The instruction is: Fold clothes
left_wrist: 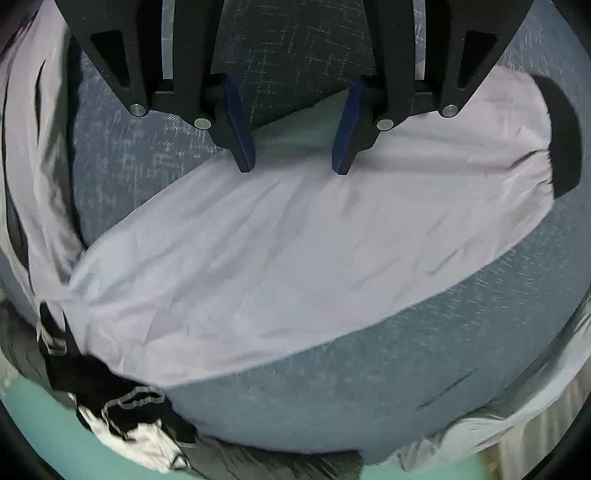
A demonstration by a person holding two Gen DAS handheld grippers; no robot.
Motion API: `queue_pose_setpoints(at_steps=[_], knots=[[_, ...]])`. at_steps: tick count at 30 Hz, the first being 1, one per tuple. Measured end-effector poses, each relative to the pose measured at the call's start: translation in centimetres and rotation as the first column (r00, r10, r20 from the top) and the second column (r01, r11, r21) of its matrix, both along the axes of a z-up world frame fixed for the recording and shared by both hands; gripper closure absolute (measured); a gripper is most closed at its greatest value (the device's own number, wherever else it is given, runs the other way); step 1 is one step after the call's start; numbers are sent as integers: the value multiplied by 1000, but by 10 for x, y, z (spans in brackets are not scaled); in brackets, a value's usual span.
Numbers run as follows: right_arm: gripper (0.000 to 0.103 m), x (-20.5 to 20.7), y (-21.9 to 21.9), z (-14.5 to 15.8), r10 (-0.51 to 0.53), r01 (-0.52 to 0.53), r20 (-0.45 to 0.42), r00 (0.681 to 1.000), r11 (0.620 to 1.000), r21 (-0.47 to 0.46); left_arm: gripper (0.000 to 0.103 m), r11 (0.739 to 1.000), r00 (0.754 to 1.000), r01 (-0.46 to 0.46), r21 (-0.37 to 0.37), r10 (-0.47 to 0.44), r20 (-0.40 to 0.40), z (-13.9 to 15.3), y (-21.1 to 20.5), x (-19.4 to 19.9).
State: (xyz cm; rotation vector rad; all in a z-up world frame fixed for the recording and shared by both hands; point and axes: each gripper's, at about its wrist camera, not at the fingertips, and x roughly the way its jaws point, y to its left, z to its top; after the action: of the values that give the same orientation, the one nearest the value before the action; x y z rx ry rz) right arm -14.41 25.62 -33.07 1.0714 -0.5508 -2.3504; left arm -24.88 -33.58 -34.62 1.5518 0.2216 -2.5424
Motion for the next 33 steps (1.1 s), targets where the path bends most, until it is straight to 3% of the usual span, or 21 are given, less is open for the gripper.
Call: queue_pose_setpoints(at_steps=[7,9,10,11,15,18,26,29,33], knots=[[84,-1,27,22,-57,57,-24,998,998,-19,41,1000,994,-7,12,9,-109,40,24,10],[74,0,40,33,-66,65,-30,997,998,-16,40,1000,993,7,25,-4,-120,46,34,11],[62,0,49,38,-70,70,-34,997,998,0,37,999,992,13,31,-9,-129,49,40,12],[58,0,59,43,-76,77,-38,996,997,24,35,999,990,19,37,-14,-138,52,47,14],[58,-5,111,52,-107,106,-1,994,988,111,32,997,986,43,60,-33,-162,58,77,25],[57,-11,165,50,-192,181,56,980,970,160,31,994,984,74,78,-60,-168,52,105,28],[58,-19,309,34,-461,426,138,876,876,225,29,990,983,88,107,-69,-168,29,153,37],[57,-16,352,29,-553,514,146,821,825,236,29,989,985,78,125,-57,-165,20,163,40],[57,-11,410,17,-667,633,183,722,744,214,29,988,987,70,136,-49,-156,10,172,45]])
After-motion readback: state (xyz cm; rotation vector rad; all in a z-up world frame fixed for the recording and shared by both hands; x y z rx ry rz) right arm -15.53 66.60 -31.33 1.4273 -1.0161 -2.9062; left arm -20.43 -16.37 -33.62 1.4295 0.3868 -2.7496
